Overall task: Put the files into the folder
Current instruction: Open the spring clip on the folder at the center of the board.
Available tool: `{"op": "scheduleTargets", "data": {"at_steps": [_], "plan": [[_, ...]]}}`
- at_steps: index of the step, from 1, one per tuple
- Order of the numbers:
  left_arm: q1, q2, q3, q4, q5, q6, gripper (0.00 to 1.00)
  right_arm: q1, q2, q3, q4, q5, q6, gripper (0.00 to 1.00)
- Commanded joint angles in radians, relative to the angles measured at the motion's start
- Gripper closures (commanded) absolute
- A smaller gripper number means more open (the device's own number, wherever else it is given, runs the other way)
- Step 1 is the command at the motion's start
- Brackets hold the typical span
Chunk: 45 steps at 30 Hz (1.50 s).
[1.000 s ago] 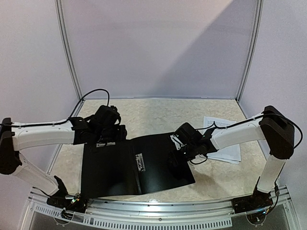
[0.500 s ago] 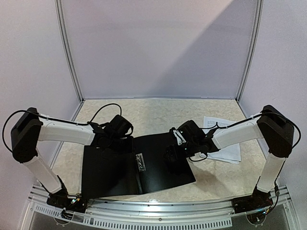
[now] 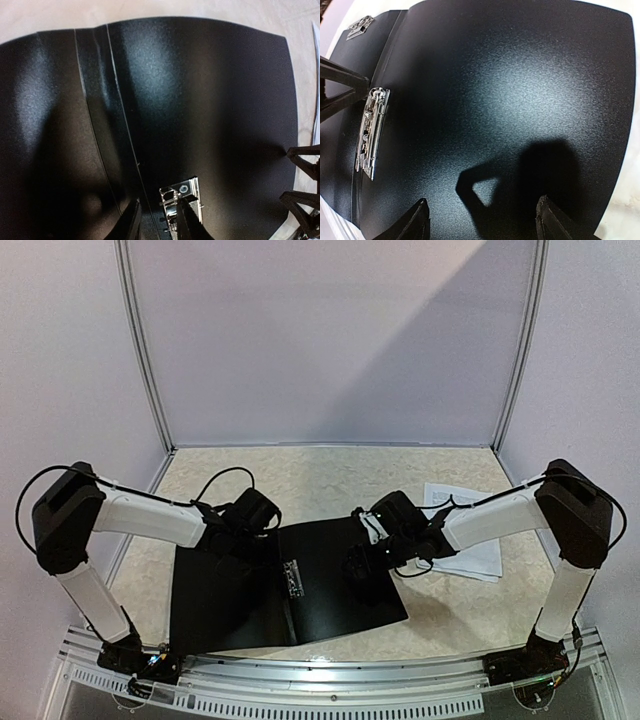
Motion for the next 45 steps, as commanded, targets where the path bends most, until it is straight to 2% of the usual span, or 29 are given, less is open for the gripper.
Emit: {"op": "scheduleTargets", "data": {"at_steps": [1,10,22,29,31,39,45], "plan": [[-0.01,0.036,-0.009,0.015,0.002,-0.032,0.76,0.01,0.051,-0.01,-0.074,-0.034,-0.006,0.28],[-0.021,0.074,-0.012,0.006,-0.021,-0.11,1.0,0.033,0.051,0.026,-0.119,-0.013,-0.039,0.29],[-0.096,0.18,0.149,-0.239,-0.044,-0.278,1.0,0.081,-0.004,0.126,-0.194,-0.059,-0.016,0.29],[-0.115,0.166,0.144,-0.237,-0.008,-0.432,1.0,0.089,-0.023,0.157,-0.155,-0.132,0.092,0.29],[-0.116,0.15,0.131,-0.227,-0.009,-0.463,1.0,0.09,-0.013,0.154,-0.134,-0.16,0.115,0.33],[-0.116,0.12,0.127,-0.253,-0.021,-0.496,1.0,0.102,0.063,0.159,-0.024,-0.33,0.209,0.66],[-0.116,0.125,0.142,-0.276,-0.008,-0.492,1.0,0.118,0.103,0.18,-0.021,-0.384,0.211,0.67]]}}
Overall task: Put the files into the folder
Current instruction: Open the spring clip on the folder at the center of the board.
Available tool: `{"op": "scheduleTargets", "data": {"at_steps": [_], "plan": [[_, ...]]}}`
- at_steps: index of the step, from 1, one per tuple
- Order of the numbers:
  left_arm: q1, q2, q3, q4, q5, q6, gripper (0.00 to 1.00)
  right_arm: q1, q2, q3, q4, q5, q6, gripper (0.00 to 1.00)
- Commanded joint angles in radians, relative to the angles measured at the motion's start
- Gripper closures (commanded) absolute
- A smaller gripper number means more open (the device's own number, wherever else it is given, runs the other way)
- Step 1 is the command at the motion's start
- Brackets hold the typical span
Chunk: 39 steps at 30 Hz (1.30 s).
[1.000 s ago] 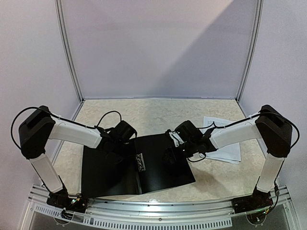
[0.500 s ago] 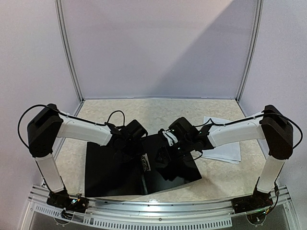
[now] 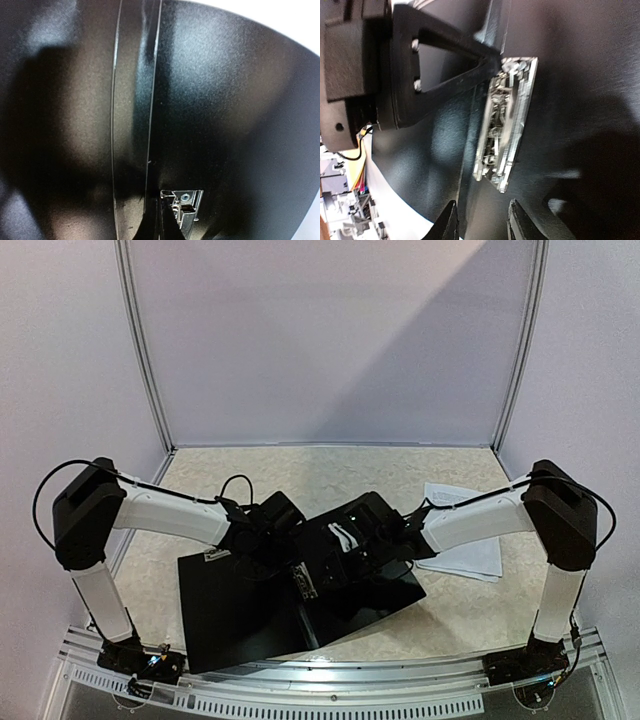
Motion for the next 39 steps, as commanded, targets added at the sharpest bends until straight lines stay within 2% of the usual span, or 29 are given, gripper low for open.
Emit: {"op": "scheduleTargets", "data": {"at_steps": [1,12,18,23,27,39], "plan": [[-0.02,0.009,-0.016,-0.106,0.037,-0.019,1.0,0.015,0.041,0.036,0.022,-0.075,0.016,0.67],[-0.017,0.024,-0.004,-0.098,0.062,0.006,1.0,0.037,0.109,0.106,-0.021,-0.113,-0.01,0.68],[-0.012,0.022,-0.005,-0.106,0.056,0.011,1.0,0.038,0.131,0.116,-0.046,-0.108,-0.002,0.76],[-0.007,0.019,-0.007,-0.106,0.052,0.019,1.0,0.041,0.132,0.126,-0.101,-0.07,-0.014,0.77],[-0.007,0.024,-0.007,-0.109,0.053,0.024,1.0,0.042,0.145,0.132,-0.103,-0.081,-0.014,0.77],[-0.003,0.042,-0.004,-0.111,0.061,0.049,1.0,0.041,0.182,0.138,-0.08,-0.07,0.014,0.86]]}}
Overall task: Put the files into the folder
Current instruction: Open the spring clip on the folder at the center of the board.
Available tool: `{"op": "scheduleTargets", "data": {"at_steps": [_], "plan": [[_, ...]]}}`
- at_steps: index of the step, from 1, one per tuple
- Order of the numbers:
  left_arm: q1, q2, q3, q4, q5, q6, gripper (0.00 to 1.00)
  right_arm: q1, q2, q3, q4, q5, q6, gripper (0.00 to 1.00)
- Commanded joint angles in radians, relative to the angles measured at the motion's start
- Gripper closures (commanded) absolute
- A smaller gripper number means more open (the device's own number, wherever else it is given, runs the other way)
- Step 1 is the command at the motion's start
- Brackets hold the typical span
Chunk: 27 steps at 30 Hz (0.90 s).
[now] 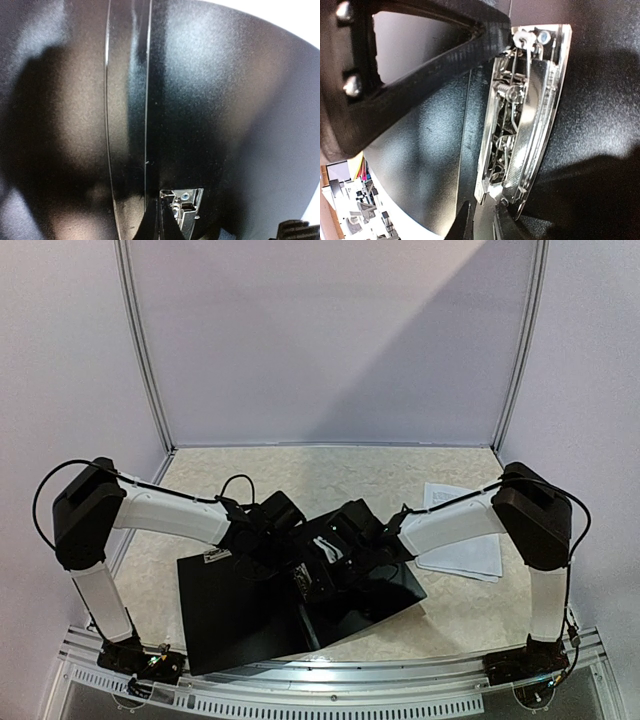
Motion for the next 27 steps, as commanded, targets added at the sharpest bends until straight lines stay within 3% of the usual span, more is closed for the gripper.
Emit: {"op": "scheduleTargets", "data": {"at_steps": [1,22,27], "plan": [[-0.003,0.043,-0.01,-0.097,0.043,0.02,1.0,0.006,0.04,0.017,0.001,0.015,0.008,0.87],[-0.002,0.059,-0.004,-0.11,0.033,0.058,1.0,-0.01,0.077,-0.026,-0.042,0.098,0.093,1.0],[-0.003,0.058,-0.002,-0.114,0.009,0.073,1.0,-0.016,0.084,-0.033,-0.162,0.243,0.122,1.0]]}}
